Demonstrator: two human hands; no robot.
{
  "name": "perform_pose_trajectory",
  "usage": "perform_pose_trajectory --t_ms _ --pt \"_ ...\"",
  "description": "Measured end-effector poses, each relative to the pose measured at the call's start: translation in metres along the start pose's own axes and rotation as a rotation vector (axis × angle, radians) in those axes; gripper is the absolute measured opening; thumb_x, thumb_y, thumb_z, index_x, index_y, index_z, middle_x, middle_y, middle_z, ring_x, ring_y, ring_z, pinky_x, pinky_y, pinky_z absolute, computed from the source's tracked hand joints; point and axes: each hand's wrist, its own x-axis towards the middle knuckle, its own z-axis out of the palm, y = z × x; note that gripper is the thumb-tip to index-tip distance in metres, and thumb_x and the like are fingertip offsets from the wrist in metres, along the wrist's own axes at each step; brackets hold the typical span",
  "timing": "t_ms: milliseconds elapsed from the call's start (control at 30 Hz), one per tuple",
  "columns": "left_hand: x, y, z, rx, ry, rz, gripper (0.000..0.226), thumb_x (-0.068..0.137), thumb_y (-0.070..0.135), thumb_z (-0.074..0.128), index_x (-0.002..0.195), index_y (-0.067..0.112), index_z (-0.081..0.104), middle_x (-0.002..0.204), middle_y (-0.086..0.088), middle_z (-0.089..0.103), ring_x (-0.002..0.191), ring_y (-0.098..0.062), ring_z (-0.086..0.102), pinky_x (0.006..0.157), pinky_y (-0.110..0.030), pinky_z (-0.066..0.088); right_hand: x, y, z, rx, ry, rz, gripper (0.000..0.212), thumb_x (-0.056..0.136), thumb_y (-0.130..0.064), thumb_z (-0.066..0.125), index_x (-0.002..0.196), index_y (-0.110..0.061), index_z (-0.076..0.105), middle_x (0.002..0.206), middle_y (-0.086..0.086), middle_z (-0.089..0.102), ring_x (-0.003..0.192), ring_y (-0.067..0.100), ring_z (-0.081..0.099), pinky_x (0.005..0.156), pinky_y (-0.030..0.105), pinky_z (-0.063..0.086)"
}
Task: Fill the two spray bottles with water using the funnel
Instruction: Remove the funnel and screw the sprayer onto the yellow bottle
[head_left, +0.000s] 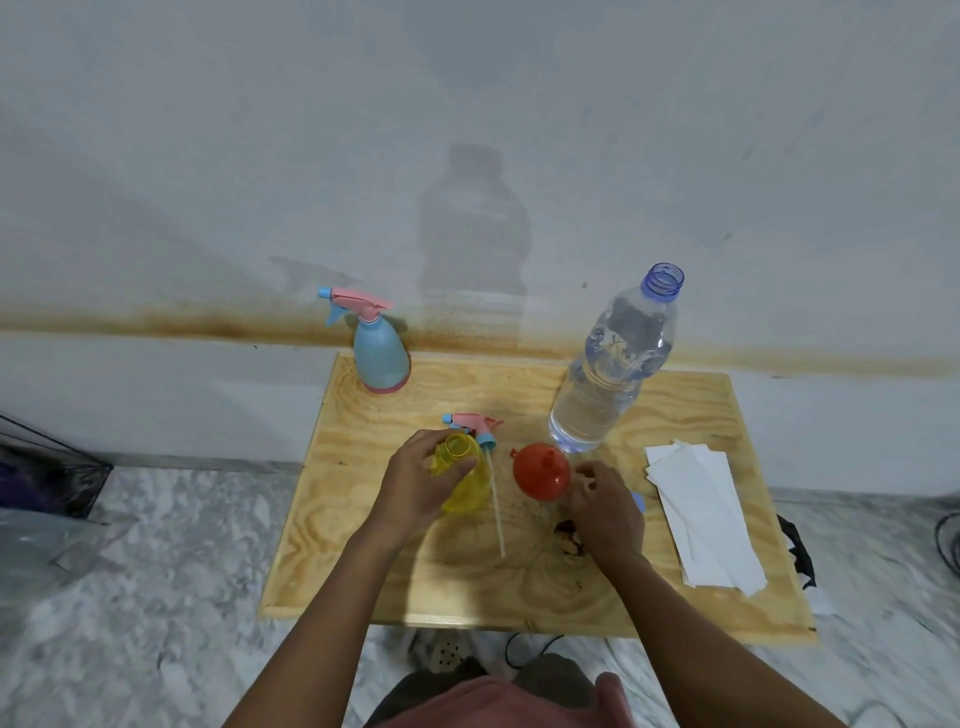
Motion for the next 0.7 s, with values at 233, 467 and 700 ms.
perform_pose_trajectory --t_ms 233,467,700 --pt "-0.011 -0.008 0.007 0.034 0.017 -0.017 0.059 0.083 0.034 0.078 0.136 0.028 0.054 0.124 0.020 0.056 0.111 0.006 0.053 0.096 -0.018 0.042 0.002 -0.071 -0.015 -0.020 0.124 -0.397 0.024 0.090 -0.030 0.062 0.113 -0.025 0.066 0.106 -0.009 0.067 0.093 0.011 0.063 0.070 0.028 0.048" --pt "-0.010 -0.026 0.013 0.063 0.009 -0.067 0.072 0.064 0.059 0.077 0.129 0.034 0.056 0.123 0.014 0.063 0.111 -0.006 0.060 0.090 -0.025 0.049 0.045 -0.123 0.016 -0.307 -0.335 -0.312 0.039 0.090 -0.052 0.055 0.119 -0.027 0.064 0.116 -0.007 0.067 0.107 0.015 0.062 0.078 0.029 0.042" --pt "-0.006 -0.034 0.014 0.049 -0.016 -0.067 0.077 0.065 0.049 0.084 0.132 0.029 0.053 0.125 0.011 0.061 0.110 -0.007 0.060 0.087 -0.024 0.051 0.068 -0.121 0.046 -0.425 -0.448 -0.167 0.056 0.079 -0.065 0.063 0.100 -0.014 0.063 0.085 -0.001 0.061 0.079 0.020 0.060 0.066 0.029 0.042"
